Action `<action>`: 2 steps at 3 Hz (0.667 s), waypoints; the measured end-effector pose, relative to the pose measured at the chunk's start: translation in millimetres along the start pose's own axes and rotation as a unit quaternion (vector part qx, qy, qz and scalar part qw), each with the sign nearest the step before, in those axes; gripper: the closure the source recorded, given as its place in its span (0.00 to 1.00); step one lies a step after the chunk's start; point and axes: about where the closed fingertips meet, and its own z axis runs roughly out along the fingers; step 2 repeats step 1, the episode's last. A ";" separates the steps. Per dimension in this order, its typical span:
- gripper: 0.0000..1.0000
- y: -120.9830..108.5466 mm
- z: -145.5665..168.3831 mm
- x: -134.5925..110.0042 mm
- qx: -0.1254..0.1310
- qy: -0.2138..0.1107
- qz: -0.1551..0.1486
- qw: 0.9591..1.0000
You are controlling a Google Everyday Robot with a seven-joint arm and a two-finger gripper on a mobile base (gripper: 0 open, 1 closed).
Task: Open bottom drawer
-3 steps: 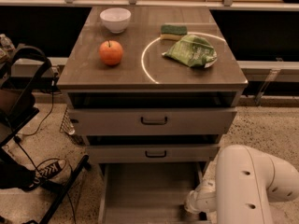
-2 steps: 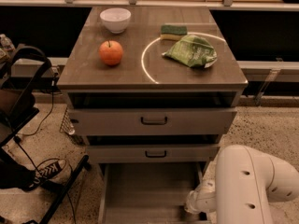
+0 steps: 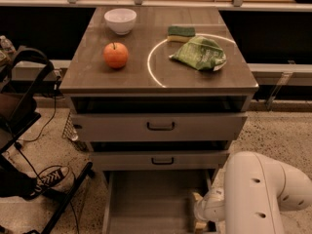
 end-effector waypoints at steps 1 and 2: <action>0.00 0.0 0.0 0.0 0.000 0.000 0.000 1.000; 0.00 0.0 0.0 0.0 0.000 0.000 0.000 1.000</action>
Offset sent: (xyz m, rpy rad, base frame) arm 0.0000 0.0000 0.0000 0.0000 0.0000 0.0000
